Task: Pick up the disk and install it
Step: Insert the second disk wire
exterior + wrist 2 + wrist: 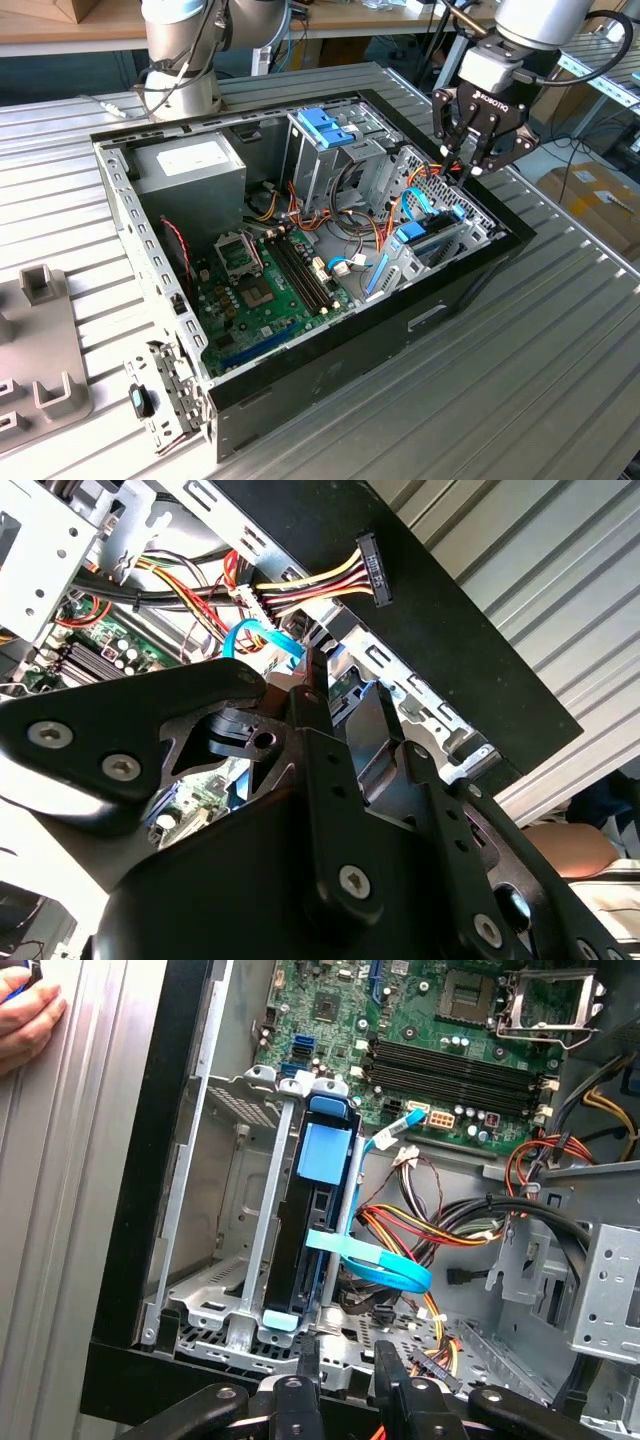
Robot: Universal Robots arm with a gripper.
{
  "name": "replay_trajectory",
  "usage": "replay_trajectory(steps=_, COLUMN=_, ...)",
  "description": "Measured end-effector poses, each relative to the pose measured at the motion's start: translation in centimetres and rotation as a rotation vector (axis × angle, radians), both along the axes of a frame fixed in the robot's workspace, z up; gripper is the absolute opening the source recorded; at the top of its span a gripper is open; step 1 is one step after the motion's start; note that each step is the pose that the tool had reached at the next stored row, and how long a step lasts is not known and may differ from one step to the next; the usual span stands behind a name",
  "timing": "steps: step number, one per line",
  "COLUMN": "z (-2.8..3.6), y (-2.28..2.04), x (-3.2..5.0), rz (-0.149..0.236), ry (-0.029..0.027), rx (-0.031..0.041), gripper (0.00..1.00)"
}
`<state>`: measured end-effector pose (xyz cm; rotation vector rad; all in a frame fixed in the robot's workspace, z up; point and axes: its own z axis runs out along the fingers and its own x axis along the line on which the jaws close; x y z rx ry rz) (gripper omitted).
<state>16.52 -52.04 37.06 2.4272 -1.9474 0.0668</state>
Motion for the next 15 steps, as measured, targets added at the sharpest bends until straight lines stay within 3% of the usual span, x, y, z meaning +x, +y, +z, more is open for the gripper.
replay_trajectory(steps=10, z=0.00, y=0.00, x=0.00, rz=0.000, ry=0.0000, rx=0.0000, gripper=0.36)
replay_trajectory(steps=15, z=0.00, y=0.00, x=0.02, rz=0.024, ry=0.0000, rx=-0.0001, gripper=0.36)
